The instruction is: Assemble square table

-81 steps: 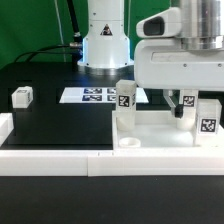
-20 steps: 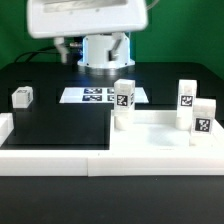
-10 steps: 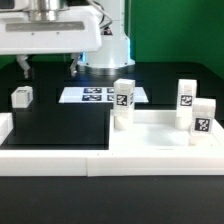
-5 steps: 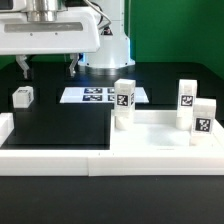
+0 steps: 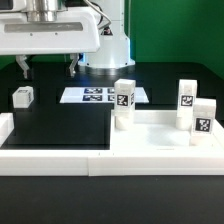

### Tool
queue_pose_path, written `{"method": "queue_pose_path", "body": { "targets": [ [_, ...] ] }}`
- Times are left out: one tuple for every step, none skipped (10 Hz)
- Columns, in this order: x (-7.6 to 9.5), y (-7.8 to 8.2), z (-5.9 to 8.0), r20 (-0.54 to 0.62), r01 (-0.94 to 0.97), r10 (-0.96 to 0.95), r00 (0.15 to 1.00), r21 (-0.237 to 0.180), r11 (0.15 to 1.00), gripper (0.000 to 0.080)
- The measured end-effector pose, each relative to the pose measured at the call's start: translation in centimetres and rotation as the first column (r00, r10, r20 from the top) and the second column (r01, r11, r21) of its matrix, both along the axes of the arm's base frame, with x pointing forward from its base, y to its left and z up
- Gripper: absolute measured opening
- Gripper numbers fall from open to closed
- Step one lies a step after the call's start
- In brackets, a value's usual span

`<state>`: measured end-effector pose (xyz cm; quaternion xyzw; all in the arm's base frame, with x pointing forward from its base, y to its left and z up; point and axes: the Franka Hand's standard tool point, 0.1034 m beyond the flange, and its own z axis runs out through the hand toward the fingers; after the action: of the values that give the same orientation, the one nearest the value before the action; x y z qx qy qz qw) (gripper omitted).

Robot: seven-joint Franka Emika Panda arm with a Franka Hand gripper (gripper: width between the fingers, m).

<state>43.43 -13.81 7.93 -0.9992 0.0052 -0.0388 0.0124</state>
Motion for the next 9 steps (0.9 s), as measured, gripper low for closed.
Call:
{"method": "queue_pose_path", "body": {
  "targets": [
    [-0.8,-0.9,-0.6,-0.017,-0.020,0.020,1.000,-0.001,1.000,0.0648],
    [-2.6,-2.7,-1.7,-0.033,-0.074,0.074,0.997,-0.019,0.997,0.0648],
    [-4.1,-3.5,-2.4,-0.089,-0.072,0.073,0.993,0.011,0.997,0.0648],
    [-5.0,-4.6,-3.0,-0.148,-0.089,0.093,0.985,0.030,0.996,0.0648],
    [-5.5,-5.9,-3.8,-0.183,-0.081,0.085,0.979,0.031,0.996,0.0648],
    [-5.8,-6.2,-4.6,-0.269,-0.074,0.089,0.959,0.064,0.995,0.0648],
    [-5.4,-6.7,-5.0,-0.322,-0.079,0.101,0.941,0.080,0.994,0.0648],
    [-5.0,-7.1,-5.3,-0.404,-0.084,0.116,0.907,0.096,0.992,0.0648],
    [-4.6,-7.7,-5.3,-0.495,-0.094,0.135,0.858,0.107,0.990,0.0648]
  ]
}}
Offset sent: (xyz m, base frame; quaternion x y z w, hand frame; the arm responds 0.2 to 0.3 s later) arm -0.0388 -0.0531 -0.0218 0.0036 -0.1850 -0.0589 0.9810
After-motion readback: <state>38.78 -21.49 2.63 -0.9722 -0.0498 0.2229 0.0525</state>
